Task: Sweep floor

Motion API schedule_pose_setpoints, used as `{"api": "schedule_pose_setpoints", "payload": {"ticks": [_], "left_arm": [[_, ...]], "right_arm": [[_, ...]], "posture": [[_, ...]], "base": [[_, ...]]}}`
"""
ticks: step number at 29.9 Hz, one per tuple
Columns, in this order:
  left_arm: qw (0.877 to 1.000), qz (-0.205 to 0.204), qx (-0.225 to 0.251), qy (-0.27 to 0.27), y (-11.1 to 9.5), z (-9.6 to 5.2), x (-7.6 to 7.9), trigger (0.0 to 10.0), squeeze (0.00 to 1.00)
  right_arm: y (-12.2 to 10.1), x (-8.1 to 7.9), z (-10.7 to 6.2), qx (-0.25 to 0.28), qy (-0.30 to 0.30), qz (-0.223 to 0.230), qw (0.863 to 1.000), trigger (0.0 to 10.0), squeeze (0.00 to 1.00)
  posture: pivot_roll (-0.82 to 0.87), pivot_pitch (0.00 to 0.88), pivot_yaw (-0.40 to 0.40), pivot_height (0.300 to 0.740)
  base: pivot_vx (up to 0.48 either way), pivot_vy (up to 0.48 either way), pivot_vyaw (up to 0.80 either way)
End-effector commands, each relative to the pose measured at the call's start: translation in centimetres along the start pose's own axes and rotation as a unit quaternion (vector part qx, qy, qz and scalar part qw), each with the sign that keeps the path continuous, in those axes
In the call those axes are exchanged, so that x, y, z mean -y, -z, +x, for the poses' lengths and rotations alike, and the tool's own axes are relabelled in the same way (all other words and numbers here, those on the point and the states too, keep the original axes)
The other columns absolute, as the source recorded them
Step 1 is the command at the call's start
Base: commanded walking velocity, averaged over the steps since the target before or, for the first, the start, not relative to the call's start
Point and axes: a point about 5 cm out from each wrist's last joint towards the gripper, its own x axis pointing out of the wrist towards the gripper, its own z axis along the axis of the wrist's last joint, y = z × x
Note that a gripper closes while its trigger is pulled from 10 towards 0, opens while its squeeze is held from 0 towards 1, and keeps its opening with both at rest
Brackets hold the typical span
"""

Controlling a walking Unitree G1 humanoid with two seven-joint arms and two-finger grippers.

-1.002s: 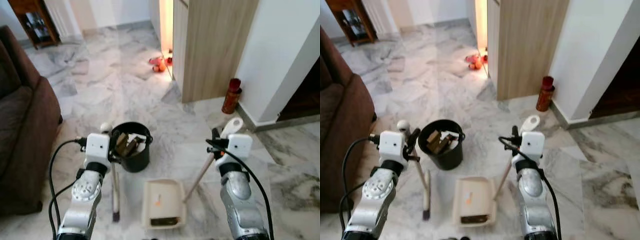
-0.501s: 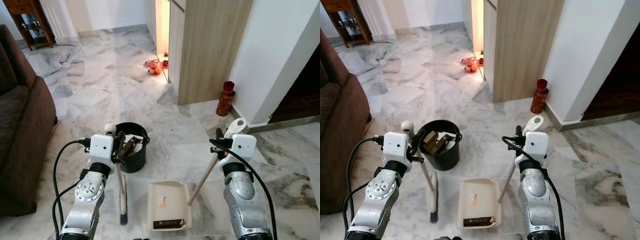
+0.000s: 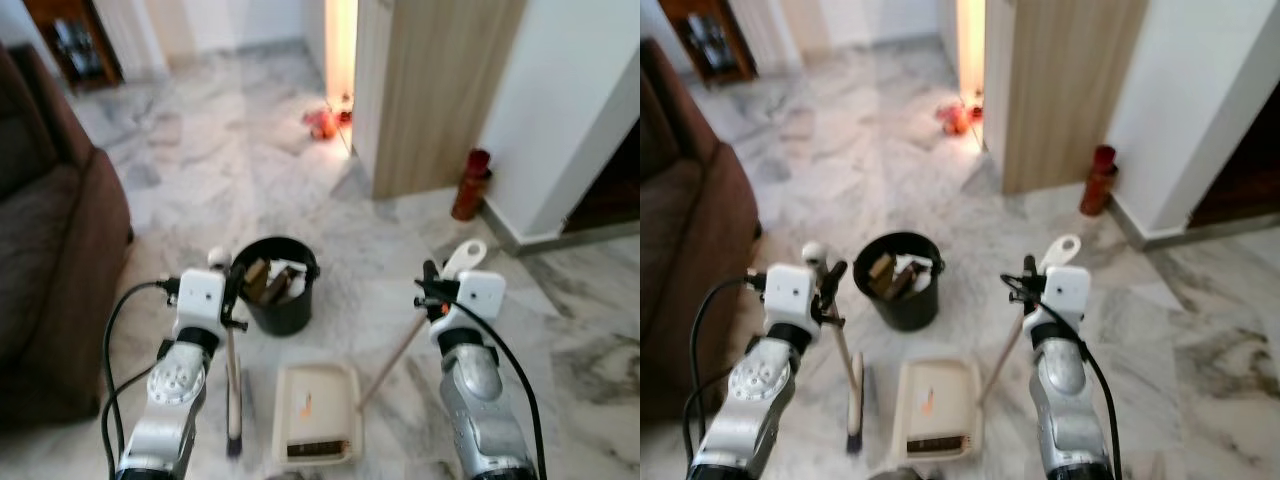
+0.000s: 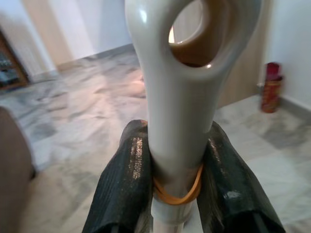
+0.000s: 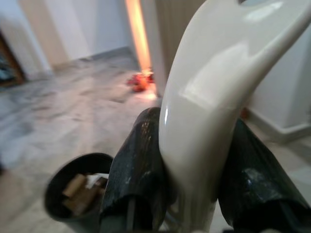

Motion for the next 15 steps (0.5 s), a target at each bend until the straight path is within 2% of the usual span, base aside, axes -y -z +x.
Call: {"api": "schedule_pose_setpoints", "payload": {"ticks": [1,7,14,15], "left_arm": [[1.0,0.009,0.024,-0.003,-0.98,0.07,-0.43,10.0,0.0],[1.0,0.013,0.017,-0.008,-0.95,0.14,-0.49,10.0,0.0],[1.0,0.018,0.014,-0.01,-0.9,0.18,-0.71,10.0,0.0],[1.0,0.018,0.014,-0.01,-0.89,0.17,-0.72,10.0,0.0]], "right_arm": [[-0.86,-0.62,0.3,0.019,-0.009,0.003,1.0,10.0,0.0],[-0.81,-0.82,0.28,0.017,-0.015,0.007,1.0,10.0,0.0],[-0.83,-1.29,0.24,0.017,-0.032,0.001,0.999,10.0,0.0],[-0.89,-1.43,0.24,0.019,-0.036,0.002,0.999,10.0,0.0]], "posture": [[0.1,0.076,0.054,0.74],[0.1,0.075,0.056,0.74],[0.1,0.077,0.057,0.74],[0.1,0.077,0.056,0.74]], "base": [[0.0,0.0,0.0],[0.0,0.0,0.0],[0.274,0.0,0.0],[0.292,0.0,0.8]]}}
